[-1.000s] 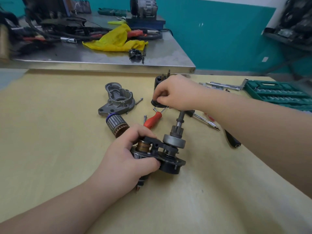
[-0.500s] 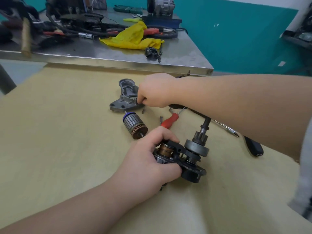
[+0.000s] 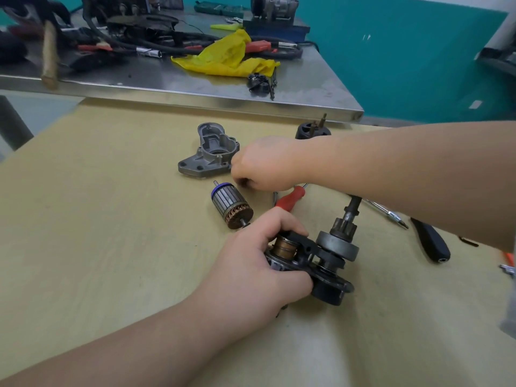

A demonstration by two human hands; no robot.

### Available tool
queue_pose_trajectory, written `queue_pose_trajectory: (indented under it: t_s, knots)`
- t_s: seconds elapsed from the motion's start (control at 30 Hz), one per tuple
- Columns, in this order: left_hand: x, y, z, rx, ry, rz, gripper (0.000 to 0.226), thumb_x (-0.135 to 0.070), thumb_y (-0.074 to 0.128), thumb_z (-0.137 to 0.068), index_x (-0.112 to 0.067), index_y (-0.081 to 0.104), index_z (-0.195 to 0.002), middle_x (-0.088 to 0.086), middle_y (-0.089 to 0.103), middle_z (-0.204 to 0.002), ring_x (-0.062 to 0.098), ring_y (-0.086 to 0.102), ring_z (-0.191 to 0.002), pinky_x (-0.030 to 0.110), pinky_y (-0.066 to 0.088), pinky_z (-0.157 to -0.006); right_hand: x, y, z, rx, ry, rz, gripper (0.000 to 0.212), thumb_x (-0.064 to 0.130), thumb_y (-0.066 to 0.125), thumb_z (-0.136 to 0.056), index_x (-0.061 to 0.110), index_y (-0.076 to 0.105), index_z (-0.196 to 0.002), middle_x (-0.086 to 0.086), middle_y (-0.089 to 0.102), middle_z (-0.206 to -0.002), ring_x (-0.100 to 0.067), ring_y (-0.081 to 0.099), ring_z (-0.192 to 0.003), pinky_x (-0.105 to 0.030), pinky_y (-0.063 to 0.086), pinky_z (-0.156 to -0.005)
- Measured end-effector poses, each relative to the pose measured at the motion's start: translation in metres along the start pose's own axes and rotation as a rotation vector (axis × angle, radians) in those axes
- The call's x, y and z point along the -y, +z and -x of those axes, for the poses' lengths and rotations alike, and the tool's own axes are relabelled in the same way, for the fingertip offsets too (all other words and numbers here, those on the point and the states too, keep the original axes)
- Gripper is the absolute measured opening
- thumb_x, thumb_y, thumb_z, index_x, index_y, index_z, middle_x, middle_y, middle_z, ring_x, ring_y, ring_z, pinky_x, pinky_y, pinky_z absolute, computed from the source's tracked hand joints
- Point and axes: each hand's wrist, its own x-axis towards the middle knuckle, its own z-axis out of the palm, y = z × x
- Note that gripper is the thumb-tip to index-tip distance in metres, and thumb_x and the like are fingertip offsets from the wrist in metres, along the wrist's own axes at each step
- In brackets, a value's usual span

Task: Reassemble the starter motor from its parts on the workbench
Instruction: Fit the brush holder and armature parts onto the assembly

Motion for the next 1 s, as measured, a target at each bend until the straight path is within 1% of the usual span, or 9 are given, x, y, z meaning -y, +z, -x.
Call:
queue_pose_trajectory:
  t_s: [0.2, 0.3, 0.33, 0.43, 0.53, 0.57, 0.67, 0.8, 1.0]
  knots:
    - [-0.001, 0.000, 0.001, -0.012, -0.007, 0.007, 0.045, -0.010, 0.079, -0.065, -0.034, 0.066, -0.101, 0.014, 0.068, -0.084, 0.020, 0.056, -0.060, 0.038, 0.051, -0.050, 0.010, -0.004, -0.004, 0.017, -0.032, 0.031, 0.019, 0.021, 0.057, -0.094, 0.019, 0.067, -0.110, -0.003, 0.067, -0.101, -0.029, 0.065, -0.090, -0.041, 0.057, -0.073]
    - [-0.001, 0.000, 0.001, -0.022, -0.011, 0.007, 0.047, -0.011, 0.080, -0.064, -0.033, 0.066, -0.104, 0.015, 0.069, -0.085, 0.021, 0.057, -0.061, 0.039, 0.052, -0.051, 0.004, -0.004, 0.002, 0.024, 0.068, -0.097, 0.001, 0.023, 0.060, -0.087, 0.024, 0.060, -0.087, 0.004, 0.060, -0.083, -0.026, 0.061, -0.080, -0.029, 0.041, -0.056]
    - [-0.001, -0.001, 0.000, -0.024, -0.014, 0.008, 0.048, -0.011, 0.080, -0.064, -0.033, 0.066, -0.104, 0.015, 0.069, -0.086, 0.021, 0.058, -0.061, 0.039, 0.053, -0.052, -0.001, -0.004, 0.007, 0.008, 0.114, -0.155, 0.009, 0.023, 0.061, -0.087, 0.026, 0.055, -0.081, 0.008, 0.056, -0.078, -0.025, 0.058, -0.079, -0.028, 0.036, -0.054]
    - [-0.002, -0.002, -0.002, -0.036, -0.043, 0.042, 0.047, -0.010, 0.081, -0.061, -0.032, 0.068, -0.101, 0.016, 0.070, -0.089, 0.019, 0.061, -0.061, 0.038, 0.054, -0.053, -0.013, -0.017, 0.034, -0.129, 0.227, -0.365, 0.010, 0.022, 0.065, -0.087, 0.028, 0.059, -0.082, 0.014, 0.058, -0.075, -0.016, 0.060, -0.078, -0.028, 0.048, -0.065]
    - [-0.003, -0.002, -0.004, -0.050, -0.085, 0.093, 0.046, -0.008, 0.083, -0.059, -0.032, 0.069, -0.097, 0.016, 0.071, -0.093, 0.020, 0.065, -0.063, 0.041, 0.057, -0.057, -0.014, -0.032, 0.072, -0.400, 0.311, -0.639, 0.011, 0.018, 0.070, -0.085, 0.028, 0.069, -0.089, 0.020, 0.061, -0.073, 0.006, 0.060, -0.068, -0.007, 0.043, -0.062]
    - [-0.003, -0.003, -0.004, -0.050, -0.096, 0.107, 0.046, -0.007, 0.083, -0.059, -0.031, 0.070, -0.096, 0.018, 0.071, -0.094, 0.021, 0.066, -0.063, 0.042, 0.058, -0.059, -0.008, -0.035, 0.086, -0.480, 0.324, -0.743, 0.013, 0.016, 0.071, -0.085, 0.028, 0.070, -0.088, 0.020, 0.063, -0.073, 0.007, 0.060, -0.066, -0.006, 0.044, -0.062]
    - [-0.005, -0.003, -0.005, -0.039, -0.110, 0.149, 0.043, -0.005, 0.081, -0.060, -0.027, 0.069, -0.094, 0.024, 0.068, -0.095, 0.026, 0.064, -0.064, 0.046, 0.057, -0.059, 0.025, -0.026, 0.127, -0.645, 0.318, -0.953, 0.016, 0.010, 0.072, -0.083, 0.025, 0.069, -0.084, 0.018, 0.065, -0.073, 0.003, 0.060, -0.068, -0.010, 0.045, -0.066]
    - [-0.006, -0.005, -0.006, -0.048, -0.130, 0.206, 0.042, -0.003, 0.081, -0.059, -0.023, 0.068, -0.093, 0.019, 0.067, -0.086, 0.030, 0.062, -0.064, 0.047, 0.055, -0.057, 0.071, 0.011, 0.156, -0.779, 0.354, -0.922, 0.008, 0.010, 0.082, -0.083, 0.015, 0.075, -0.083, 0.007, 0.067, -0.087, -0.014, 0.061, -0.093, -0.029, 0.048, -0.085]
    - [-0.005, -0.007, -0.006, -0.022, -0.156, 0.220, 0.047, -0.005, 0.082, -0.054, -0.021, 0.069, -0.097, 0.009, 0.068, -0.087, 0.030, 0.065, -0.064, 0.045, 0.058, -0.056, 0.092, 0.045, 0.164, -0.935, 0.320, -0.942, 0.003, 0.017, 0.084, -0.088, 0.014, 0.082, -0.090, 0.001, 0.071, -0.104, -0.027, 0.058, -0.113, -0.040, 0.046, -0.099]
